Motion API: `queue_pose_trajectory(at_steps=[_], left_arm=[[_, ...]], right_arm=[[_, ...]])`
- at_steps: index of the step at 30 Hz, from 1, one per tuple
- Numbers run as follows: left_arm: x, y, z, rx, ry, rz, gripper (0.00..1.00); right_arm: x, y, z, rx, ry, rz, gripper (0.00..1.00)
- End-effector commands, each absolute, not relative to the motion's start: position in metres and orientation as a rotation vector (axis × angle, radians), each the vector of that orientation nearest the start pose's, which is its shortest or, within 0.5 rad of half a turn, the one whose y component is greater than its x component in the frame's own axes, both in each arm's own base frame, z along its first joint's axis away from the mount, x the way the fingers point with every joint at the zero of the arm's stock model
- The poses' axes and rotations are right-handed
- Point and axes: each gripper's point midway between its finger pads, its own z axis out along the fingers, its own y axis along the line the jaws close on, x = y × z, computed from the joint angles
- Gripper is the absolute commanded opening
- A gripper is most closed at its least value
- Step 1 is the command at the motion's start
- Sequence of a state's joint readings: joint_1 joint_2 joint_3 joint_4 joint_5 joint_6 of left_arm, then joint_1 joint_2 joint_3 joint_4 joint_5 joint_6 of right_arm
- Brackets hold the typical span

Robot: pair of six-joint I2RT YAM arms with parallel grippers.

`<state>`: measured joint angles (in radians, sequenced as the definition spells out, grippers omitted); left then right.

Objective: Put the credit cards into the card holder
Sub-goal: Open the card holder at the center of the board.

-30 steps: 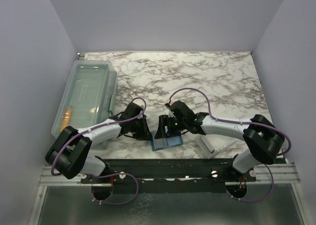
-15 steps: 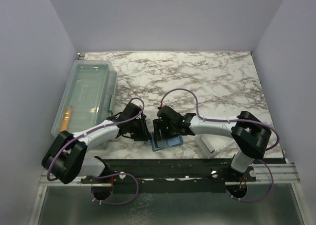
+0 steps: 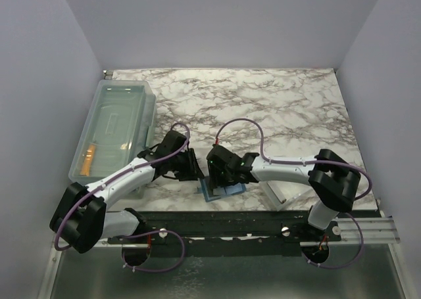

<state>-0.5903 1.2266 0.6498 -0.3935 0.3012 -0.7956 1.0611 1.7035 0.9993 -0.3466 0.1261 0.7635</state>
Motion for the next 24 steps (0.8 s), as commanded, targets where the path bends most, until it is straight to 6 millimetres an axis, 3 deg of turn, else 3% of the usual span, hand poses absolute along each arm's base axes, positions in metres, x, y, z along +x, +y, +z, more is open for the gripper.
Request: queue_pose_trajectory(at_steps=[1, 10, 15, 24], left_arm=[[0.187, -0.235, 0.097, -0.083, 2.694, -0.977, 0.38], [0.187, -0.258, 0.092, -0.082, 2.712, -1.141, 0.35], [0.185, -0.259, 0.069, -0.092, 2.767, -1.122, 0.26], [0.182, -0.253, 0.03, -0.09, 2.851, -1.033, 0.19]], right_arm=[[0.173, 0.327, 0.031, -0.311, 2.653, 0.49, 0.53], [0.173, 0.328, 0.032, -0.307, 2.647, 0.515, 0.53], [0.172, 0.331, 0.039, -0.307, 2.628, 0.55, 0.54], [0.171, 0.32, 0.04, -0.29, 2.641, 0.501, 0.6]])
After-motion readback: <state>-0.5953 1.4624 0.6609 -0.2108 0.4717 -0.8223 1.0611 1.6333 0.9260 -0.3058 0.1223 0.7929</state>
